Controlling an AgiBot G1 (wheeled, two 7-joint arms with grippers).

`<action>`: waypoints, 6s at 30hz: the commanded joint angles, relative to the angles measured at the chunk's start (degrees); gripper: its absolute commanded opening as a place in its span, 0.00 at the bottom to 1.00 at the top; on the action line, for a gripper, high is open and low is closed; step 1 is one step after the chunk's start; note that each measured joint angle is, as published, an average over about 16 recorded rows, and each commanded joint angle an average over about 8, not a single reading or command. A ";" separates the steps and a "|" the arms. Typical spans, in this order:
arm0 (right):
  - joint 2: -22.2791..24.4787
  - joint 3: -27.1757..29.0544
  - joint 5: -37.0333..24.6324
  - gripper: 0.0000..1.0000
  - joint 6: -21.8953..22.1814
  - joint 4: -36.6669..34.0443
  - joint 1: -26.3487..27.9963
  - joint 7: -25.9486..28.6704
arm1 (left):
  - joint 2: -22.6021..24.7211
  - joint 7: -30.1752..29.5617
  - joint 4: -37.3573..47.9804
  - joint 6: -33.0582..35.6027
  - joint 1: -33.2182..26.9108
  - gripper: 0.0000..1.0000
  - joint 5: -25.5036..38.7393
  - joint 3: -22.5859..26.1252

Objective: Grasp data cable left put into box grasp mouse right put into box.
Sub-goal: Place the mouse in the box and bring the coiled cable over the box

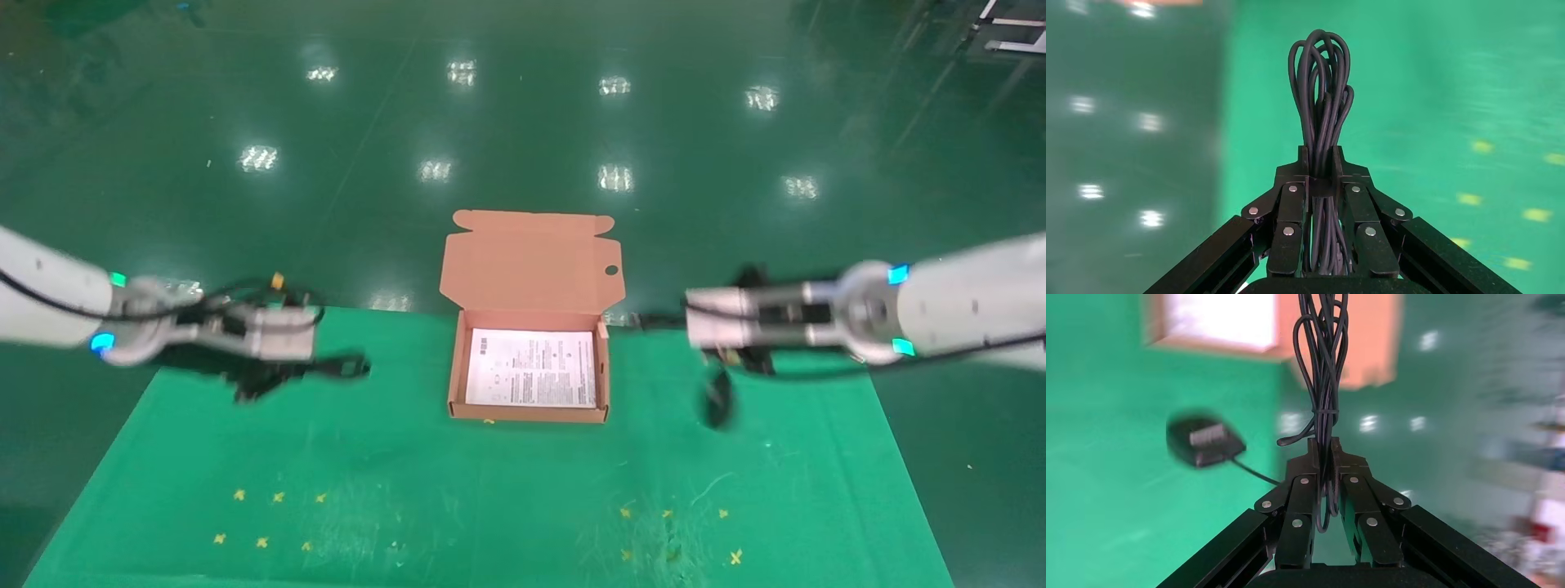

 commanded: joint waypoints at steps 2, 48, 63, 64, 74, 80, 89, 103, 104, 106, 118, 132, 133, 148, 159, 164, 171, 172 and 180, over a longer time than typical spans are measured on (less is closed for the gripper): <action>-1.28 0.96 -1.80 0.00 1.42 1.91 2.56 1.79 | -1.02 -3.41 -6.62 -3.15 -1.52 0.00 3.01 0.08; -24.16 -1.18 6.22 0.00 15.44 -22.13 6.15 -13.67 | -0.56 -25.44 -18.13 -6.54 -4.35 0.00 19.20 0.71; -25.10 -13.19 18.70 0.00 23.99 -23.91 1.68 -13.82 | -0.72 -26.12 -18.80 -6.40 -4.22 0.00 19.63 0.75; -25.09 -13.94 19.63 0.00 24.51 -24.12 1.46 -13.55 | -0.73 -26.13 -18.82 -6.40 -4.22 0.00 19.64 0.75; -24.99 -19.15 25.91 0.00 29.08 -30.27 -0.26 -9.19 | -0.74 -26.19 -18.87 -6.39 -4.21 0.00 19.67 0.76; -24.99 -21.05 27.42 0.37 30.44 -32.29 -0.44 -7.58 | -0.74 -26.19 -18.88 -6.39 -4.21 0.00 19.68 0.76; -25.03 -22.68 28.42 1.00 31.03 -32.54 -0.22 -7.71 | -0.76 -26.20 -18.87 -6.32 -4.19 0.00 19.68 0.75; -24.47 -22.07 28.11 1.00 30.77 -31.82 -0.25 -7.63 | -0.64 -26.23 -18.91 -6.37 -4.10 0.00 19.56 0.74; -24.25 -22.08 28.09 1.00 30.80 -31.56 -0.24 -7.64 | -0.52 -26.24 -18.95 -6.45 -3.99 0.00 19.45 0.74; -23.77 -22.16 27.78 1.00 31.22 -31.27 -0.08 -7.73 | -0.04 -26.15 -19.19 -6.89 -3.56 0.00 19.29 0.80; -22.42 -23.88 22.76 1.00 35.58 -37.01 3.91 -9.76 | 6.42 -23.11 -17.87 -14.43 2.20 0.00 18.04 1.99; -19.51 -25.05 18.71 1.00 37.52 -44.15 9.07 -9.91 | 18.20 -13.14 -4.67 -26.48 8.69 0.00 13.44 3.75; -19.25 -25.11 18.55 1.00 37.46 -44.21 9.28 -9.82 | 18.83 -12.18 -3.71 -27.35 9.05 0.00 12.82 3.97; -12.98 -26.72 15.24 1.00 33.63 -37.86 11.79 -5.87 | 20.97 -5.48 1.13 -37.12 11.53 0.00 1.28 12.70; -11.47 -28.18 11.68 1.00 31.76 -35.18 12.87 -1.48 | 21.02 -5.04 0.55 -40.04 10.84 0.88 -5.08 17.31; -11.38 -28.31 11.42 1.00 31.57 -35.01 13.00 -1.29 | 21.02 -4.94 0.63 -40.19 10.67 1.00 -5.48 17.63; -11.49 -28.21 11.68 1.00 31.62 -35.21 12.96 -1.54 | 21.00 -5.08 0.62 -40.04 10.73 1.00 -5.04 17.26; -11.50 -28.19 11.71 1.00 31.64 -35.23 12.95 -1.56 | 20.99 -5.09 0.62 -40.02 10.75 1.00 -4.99 17.22; -11.63 -28.05 11.92 1.00 31.94 -35.32 12.87 -1.66 | 19.97 -4.86 -0.40 -40.62 10.64 1.00 -4.45 17.11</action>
